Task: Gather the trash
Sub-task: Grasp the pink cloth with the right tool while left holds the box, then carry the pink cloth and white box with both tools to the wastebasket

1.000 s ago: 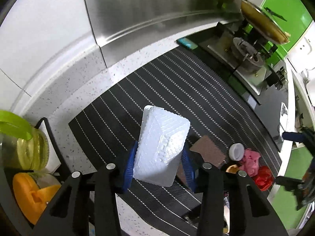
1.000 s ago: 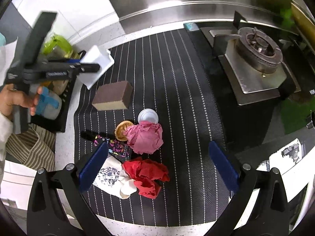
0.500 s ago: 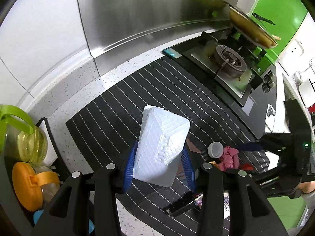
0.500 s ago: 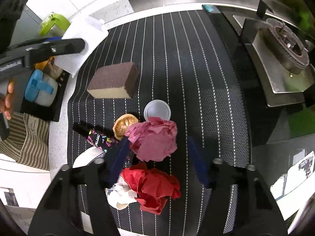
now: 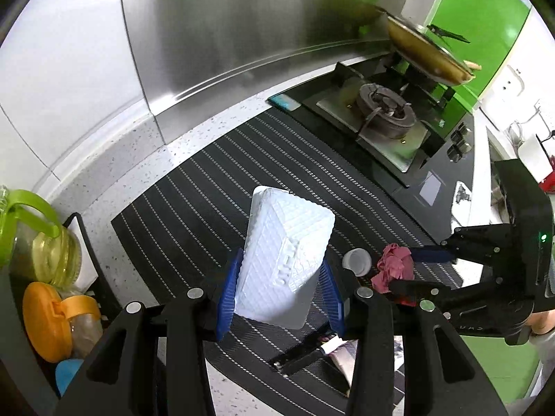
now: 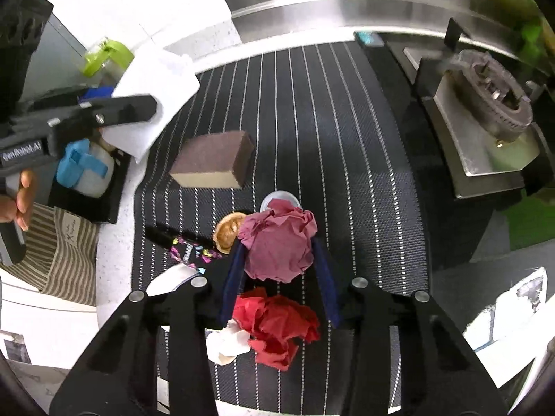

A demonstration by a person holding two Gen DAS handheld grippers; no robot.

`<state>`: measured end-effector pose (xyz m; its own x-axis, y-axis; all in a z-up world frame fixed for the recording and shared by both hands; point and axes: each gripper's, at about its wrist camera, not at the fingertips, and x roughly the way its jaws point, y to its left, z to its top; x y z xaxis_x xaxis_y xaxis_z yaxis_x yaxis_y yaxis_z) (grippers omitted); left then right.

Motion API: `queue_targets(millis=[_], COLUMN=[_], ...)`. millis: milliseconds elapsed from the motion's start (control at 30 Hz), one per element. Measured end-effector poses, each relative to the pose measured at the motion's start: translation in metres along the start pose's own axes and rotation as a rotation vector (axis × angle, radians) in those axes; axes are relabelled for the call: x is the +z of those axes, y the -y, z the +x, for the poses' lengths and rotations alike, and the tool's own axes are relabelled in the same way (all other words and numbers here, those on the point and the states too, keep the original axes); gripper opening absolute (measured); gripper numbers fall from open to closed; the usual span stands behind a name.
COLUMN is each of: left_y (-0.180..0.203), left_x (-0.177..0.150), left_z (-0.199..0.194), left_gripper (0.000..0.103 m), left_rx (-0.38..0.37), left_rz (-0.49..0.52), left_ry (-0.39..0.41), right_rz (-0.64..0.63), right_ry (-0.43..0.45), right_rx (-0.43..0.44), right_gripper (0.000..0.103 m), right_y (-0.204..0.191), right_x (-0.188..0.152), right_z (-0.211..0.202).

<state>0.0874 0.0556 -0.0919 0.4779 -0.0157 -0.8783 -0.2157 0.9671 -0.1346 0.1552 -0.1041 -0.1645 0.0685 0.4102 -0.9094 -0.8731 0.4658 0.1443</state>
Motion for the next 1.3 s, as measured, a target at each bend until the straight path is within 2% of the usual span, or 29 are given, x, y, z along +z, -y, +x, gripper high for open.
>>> queue_targets(millis=[167, 267, 500, 667, 933, 1100, 1300], left_y=[0.017, 0.035, 0.099, 0.166, 0.289, 0.35, 0.399], left_x=[0.0, -0.002, -0.01, -0.023, -0.067, -0.103, -0.139], left_z=[-0.018, -0.029, -0.046, -0.051, -0.051, -0.028, 0.025], left_gripper=[0.042, 0.042, 0.042, 0.042, 0.042, 0.042, 0.042], left_rx=[-0.026, -0.056, -0.175, -0.285, -0.432, -0.468, -0.442], left_rz=[0.047, 0.108, 0.318, 0.478, 0.689, 0.736, 0.728], left_ry=[0.02, 0.032, 0.053, 0.051, 0.035, 0.001, -0.057], right_rz=[0.025, 0.072, 0.266, 0.441, 0.702, 0.806, 0.84], right_ry=[0.072, 0.125, 0.28, 0.355, 0.385, 0.359, 0.297], right_rx=[-0.032, -0.072, -0.21, -0.327, -0.472, -0.518, -0.478], right_gripper=[0.04, 0.04, 0.04, 0.04, 0.04, 0.04, 0.04], right_y=[-0.008, -0.01, -0.006, 0.001, 0.025, 0.052, 0.108], right_x=[-0.004, -0.015, -0.075, -0.15, -0.286, -0.364, -0.433], right_z=[-0.04, -0.069, -0.14, -0.185, -0.229, -0.23, -0.196])
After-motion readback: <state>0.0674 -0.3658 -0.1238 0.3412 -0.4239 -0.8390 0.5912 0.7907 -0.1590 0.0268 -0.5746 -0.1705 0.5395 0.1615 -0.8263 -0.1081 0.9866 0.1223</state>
